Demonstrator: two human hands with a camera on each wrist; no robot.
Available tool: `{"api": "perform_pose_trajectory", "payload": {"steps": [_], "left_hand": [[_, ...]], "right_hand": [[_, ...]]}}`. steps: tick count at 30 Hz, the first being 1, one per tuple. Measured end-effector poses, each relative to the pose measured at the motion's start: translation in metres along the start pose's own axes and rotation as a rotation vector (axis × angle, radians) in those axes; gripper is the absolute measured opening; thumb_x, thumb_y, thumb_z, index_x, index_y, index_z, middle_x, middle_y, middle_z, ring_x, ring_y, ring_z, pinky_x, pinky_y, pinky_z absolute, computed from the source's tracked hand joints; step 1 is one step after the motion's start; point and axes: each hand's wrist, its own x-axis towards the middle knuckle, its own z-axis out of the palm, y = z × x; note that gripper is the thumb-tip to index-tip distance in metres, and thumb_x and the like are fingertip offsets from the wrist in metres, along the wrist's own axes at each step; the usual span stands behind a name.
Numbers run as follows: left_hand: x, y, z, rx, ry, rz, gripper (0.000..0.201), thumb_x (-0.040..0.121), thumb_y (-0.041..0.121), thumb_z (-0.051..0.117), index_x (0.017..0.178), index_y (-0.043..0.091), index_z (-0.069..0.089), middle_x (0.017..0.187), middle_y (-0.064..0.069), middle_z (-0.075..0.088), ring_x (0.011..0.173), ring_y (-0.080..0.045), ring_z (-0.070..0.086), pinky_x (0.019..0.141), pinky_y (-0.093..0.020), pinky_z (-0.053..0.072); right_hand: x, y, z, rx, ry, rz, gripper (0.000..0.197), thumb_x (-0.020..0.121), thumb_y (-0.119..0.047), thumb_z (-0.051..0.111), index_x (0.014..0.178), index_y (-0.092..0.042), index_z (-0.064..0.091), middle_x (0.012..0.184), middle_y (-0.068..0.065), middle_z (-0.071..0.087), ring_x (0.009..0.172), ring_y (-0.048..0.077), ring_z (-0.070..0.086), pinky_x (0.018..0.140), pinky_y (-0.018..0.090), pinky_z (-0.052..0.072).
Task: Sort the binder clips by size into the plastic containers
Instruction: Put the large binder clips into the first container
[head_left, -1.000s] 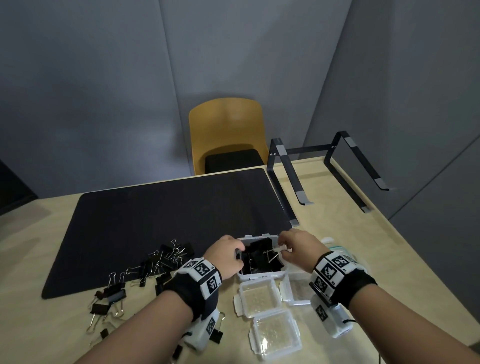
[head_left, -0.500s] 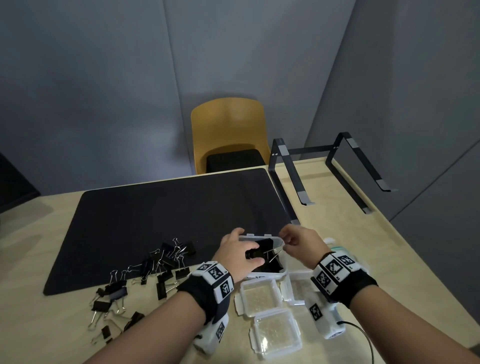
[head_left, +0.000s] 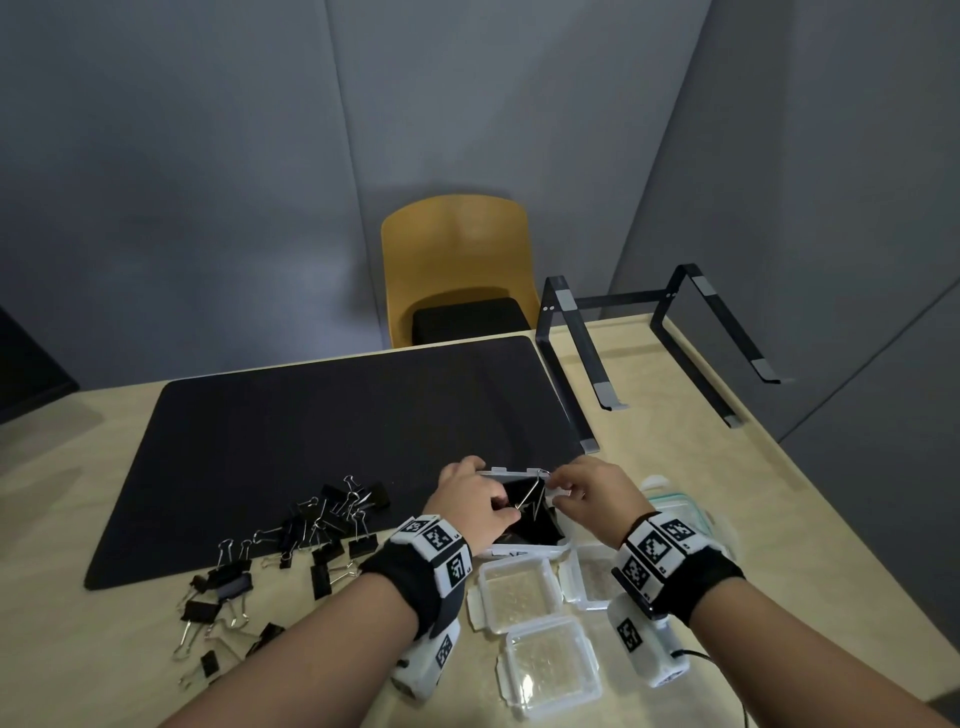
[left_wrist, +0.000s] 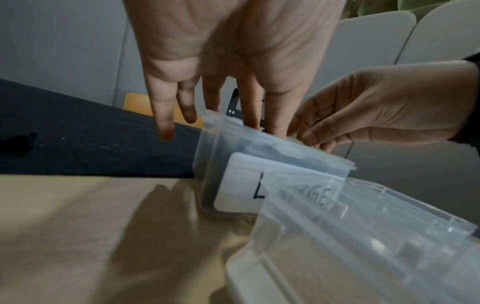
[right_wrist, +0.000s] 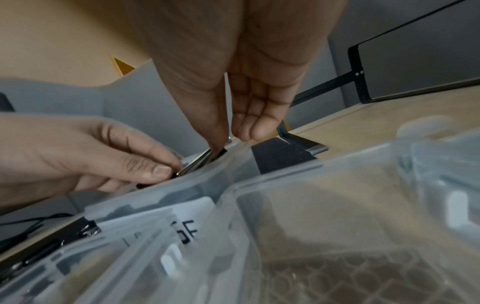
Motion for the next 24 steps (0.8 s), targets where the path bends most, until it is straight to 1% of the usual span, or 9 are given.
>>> {"api": "perform_pose_trajectory", "payload": {"steps": [3, 6, 9, 11, 14, 17, 19, 21, 24], "left_hand": [[-0.0003, 0.0011, -0.0003, 0.001, 0.001, 0.025, 0.033, 0.087, 0.044, 0.059, 0.116, 0.029, 0.065, 0.142, 0.003, 0.033, 0.132, -0.02, 0.026, 0.107, -0.033, 0.032], [-0.0015, 0.0008, 0.0004, -0.02, -0.006, 0.05, 0.034, 0.088, 0.042, 0.057, 0.12, 0.031, 0.063, 0.143, 0.003, 0.032, 0.133, -0.02, 0.025, 0.109, -0.032, 0.029], [-0.0011, -0.0002, 0.0017, -0.003, -0.011, 0.072, 0.03, 0.094, 0.032, 0.051, 0.122, 0.034, 0.061, 0.146, 0.003, 0.03, 0.136, -0.02, 0.021, 0.111, -0.036, 0.029], [0.0008, 0.0001, 0.002, 0.02, -0.008, 0.08, 0.031, 0.096, 0.028, 0.047, 0.123, 0.035, 0.06, 0.148, 0.002, 0.028, 0.137, -0.021, 0.019, 0.112, -0.038, 0.029], [0.0046, 0.0019, 0.0029, 0.054, -0.033, 0.095, 0.031, 0.098, 0.024, 0.044, 0.119, 0.037, 0.063, 0.151, 0.001, 0.026, 0.14, -0.022, 0.016, 0.112, -0.041, 0.028], [0.0071, 0.0012, 0.0013, 0.086, -0.072, 0.097, 0.031, 0.097, 0.026, 0.044, 0.117, 0.041, 0.063, 0.152, 0.0, 0.025, 0.142, -0.023, 0.012, 0.112, -0.044, 0.027], [0.0069, 0.0005, -0.0011, 0.108, -0.08, 0.105, 0.031, 0.096, 0.031, 0.047, 0.122, 0.041, 0.058, 0.152, 0.001, 0.023, 0.142, -0.023, 0.011, 0.113, -0.045, 0.026], [0.0056, -0.0012, -0.0025, 0.1, -0.035, 0.104, 0.037, 0.092, 0.035, 0.053, 0.129, 0.037, 0.053, 0.151, 0.001, 0.025, 0.141, -0.022, 0.013, 0.113, -0.044, 0.026], [0.0018, -0.0059, -0.0023, 0.03, 0.033, 0.056, 0.033, 0.089, 0.04, 0.056, 0.121, 0.035, 0.061, 0.147, 0.004, 0.032, 0.138, -0.019, 0.019, 0.113, -0.04, 0.027]], "right_hand": [[-0.0001, -0.0024, 0.0025, -0.026, 0.003, -0.035, 0.033, 0.085, -0.017, 0.06, 0.118, -0.02, 0.062, 0.108, 0.001, 0.055, 0.086, 0.012, 0.052, 0.081, 0.02, 0.04], [-0.0004, -0.0014, 0.0047, -0.091, -0.029, -0.067, 0.037, 0.084, -0.02, 0.061, 0.121, -0.02, 0.06, 0.113, 0.003, 0.052, 0.102, 0.017, 0.053, 0.086, 0.019, 0.037], [-0.0004, 0.0012, 0.0042, -0.099, -0.043, -0.061, 0.029, 0.083, -0.023, 0.063, 0.112, -0.018, 0.066, 0.107, 0.001, 0.05, 0.102, 0.017, 0.052, 0.087, 0.019, 0.037], [0.0006, 0.0021, 0.0028, -0.088, -0.043, -0.045, 0.021, 0.084, -0.022, 0.063, 0.103, -0.016, 0.069, 0.1, -0.004, 0.046, 0.101, 0.016, 0.052, 0.087, 0.019, 0.038], [0.0019, 0.0034, 0.001, -0.084, -0.022, -0.042, 0.015, 0.085, -0.02, 0.062, 0.095, -0.017, 0.072, 0.095, -0.007, 0.047, 0.099, 0.014, 0.053, 0.085, 0.017, 0.038], [0.0017, 0.0043, 0.0008, -0.097, -0.033, -0.033, 0.018, 0.085, -0.02, 0.061, 0.1, -0.019, 0.07, 0.103, -0.003, 0.054, 0.102, 0.014, 0.052, 0.088, 0.02, 0.039], [0.0012, 0.0048, 0.0015, -0.095, -0.026, -0.047, 0.022, 0.084, -0.018, 0.06, 0.105, -0.02, 0.067, 0.105, 0.0, 0.055, 0.103, 0.016, 0.051, 0.089, 0.021, 0.038], [0.0004, 0.0057, 0.0023, -0.111, -0.025, -0.063, 0.024, 0.085, -0.019, 0.059, 0.108, -0.021, 0.067, 0.107, 0.0, 0.054, 0.105, 0.017, 0.05, 0.09, 0.022, 0.038], [-0.0008, 0.0055, 0.0034, -0.163, -0.042, -0.058, 0.027, 0.088, -0.021, 0.054, 0.112, -0.024, 0.066, 0.109, -0.001, 0.053, 0.107, 0.017, 0.047, 0.092, 0.025, 0.04]]}}
